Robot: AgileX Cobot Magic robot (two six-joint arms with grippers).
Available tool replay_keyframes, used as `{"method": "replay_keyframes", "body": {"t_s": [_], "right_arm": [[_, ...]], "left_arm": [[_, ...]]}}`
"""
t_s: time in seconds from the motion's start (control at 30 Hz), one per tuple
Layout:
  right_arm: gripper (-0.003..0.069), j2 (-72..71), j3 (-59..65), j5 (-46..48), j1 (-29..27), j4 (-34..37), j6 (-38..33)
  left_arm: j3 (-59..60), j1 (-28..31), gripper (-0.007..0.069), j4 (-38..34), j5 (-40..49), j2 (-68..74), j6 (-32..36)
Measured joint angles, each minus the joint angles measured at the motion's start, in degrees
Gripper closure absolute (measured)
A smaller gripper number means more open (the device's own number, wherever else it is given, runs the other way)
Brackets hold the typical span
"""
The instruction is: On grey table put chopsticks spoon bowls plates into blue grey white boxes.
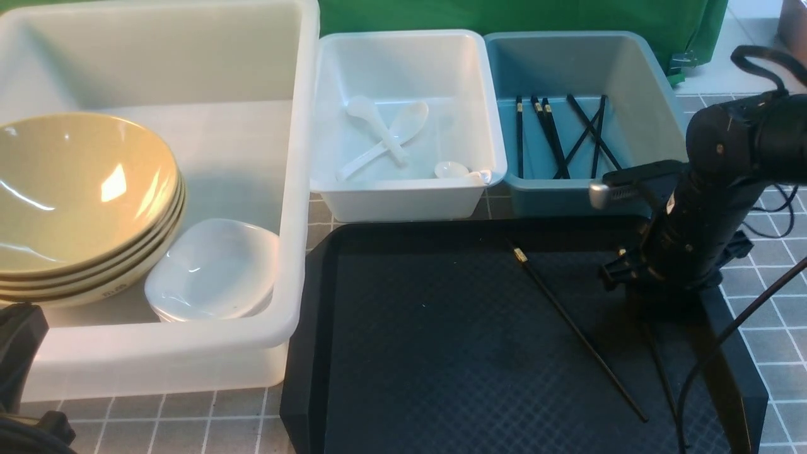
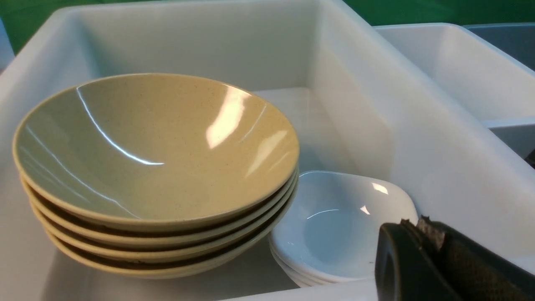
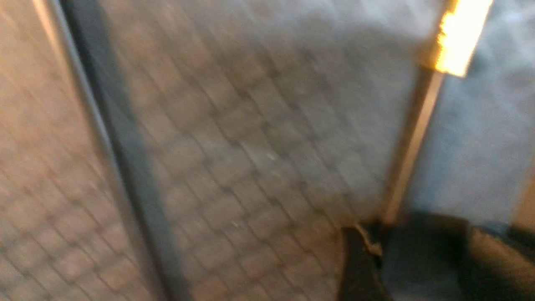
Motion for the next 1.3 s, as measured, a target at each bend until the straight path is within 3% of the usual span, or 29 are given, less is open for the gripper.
{"method": "replay_keyframes", "body": {"t_s": [0.37,0.53,0.63,0.87,0.93,0.97,1.0,1.17,1.3], "right_arm": [[0.0459,0.84,-0.07,-3.00,0.14,0.96,-1.33],[0.0578,0.76,-0.25,-3.83,0.47,4.86,-9.77],[0.0588,-1.46,0.32,-3.34,1.65,9.47,-14.38],[0.0588,-13.95,0.47,-2.61,2.54,11.27,-18.53],[0.0588,-17.55,0.47,-6.98,2.54,11.32,-20.59],[0.0588,-20.79,0.47,-15.57,2.54,11.49,-22.64],[0.0588,-21.18,0.47,-17.97,2.54,11.56,-22.93],[0.0588,-17.17,0.14,-53.43,2.54,12.16,-22.15],[0.0580,-9.30,-2.80,-62.56,2.06,12.38,-21.42]], "left_arm": [[0.00,0.00,0.0633,0.00,0.00,0.00,0.00],[0.00,0.00,0.0633,0.00,0.00,0.00,0.00],[0.00,0.00,0.0633,0.00,0.00,0.00,0.00],[0.00,0.00,0.0633,0.07,-0.72,0.00,0.06],[0.00,0.00,0.0633,0.22,-0.87,0.00,0.06],[0.00,0.00,0.0633,0.28,-1.32,0.00,0.06],[0.00,0.00,0.0633,0.28,-1.47,0.00,0.06],[0.00,0.00,0.0633,0.28,-2.41,0.00,0.01],[0.00,0.00,0.0633,0.28,-2.41,0.00,0.01]]}}
